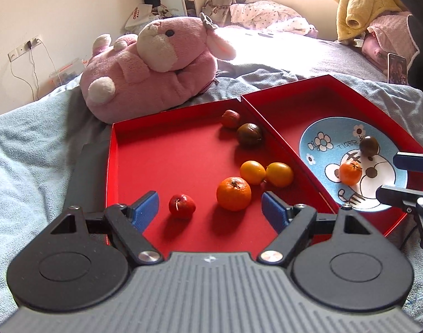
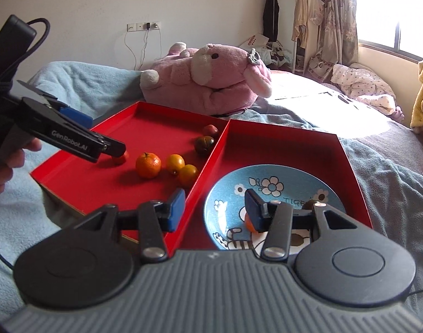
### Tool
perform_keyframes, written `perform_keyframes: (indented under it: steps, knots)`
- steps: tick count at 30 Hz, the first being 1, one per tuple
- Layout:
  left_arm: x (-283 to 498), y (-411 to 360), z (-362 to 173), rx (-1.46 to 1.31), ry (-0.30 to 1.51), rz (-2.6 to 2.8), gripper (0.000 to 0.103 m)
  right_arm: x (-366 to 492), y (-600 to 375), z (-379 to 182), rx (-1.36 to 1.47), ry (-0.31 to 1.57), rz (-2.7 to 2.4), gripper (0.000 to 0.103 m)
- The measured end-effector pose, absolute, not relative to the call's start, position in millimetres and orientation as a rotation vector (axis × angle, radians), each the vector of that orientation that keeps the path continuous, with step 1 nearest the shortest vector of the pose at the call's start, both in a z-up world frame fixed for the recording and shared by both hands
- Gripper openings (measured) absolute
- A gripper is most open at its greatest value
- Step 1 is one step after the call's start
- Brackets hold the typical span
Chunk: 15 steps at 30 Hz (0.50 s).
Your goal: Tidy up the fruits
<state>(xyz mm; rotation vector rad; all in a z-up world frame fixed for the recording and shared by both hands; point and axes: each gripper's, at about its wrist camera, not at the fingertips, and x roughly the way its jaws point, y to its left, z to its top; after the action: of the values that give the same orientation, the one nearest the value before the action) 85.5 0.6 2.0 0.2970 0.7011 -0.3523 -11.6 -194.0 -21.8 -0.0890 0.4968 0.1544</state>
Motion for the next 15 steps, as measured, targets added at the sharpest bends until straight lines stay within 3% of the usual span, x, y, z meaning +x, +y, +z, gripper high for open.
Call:
perform_keyframes:
  steps: [15]
  knots:
    - [116,25,-14,0.247,0.737,-0.306,0.084,29,-148,-35,-0.135,0.516,0.215,0.051]
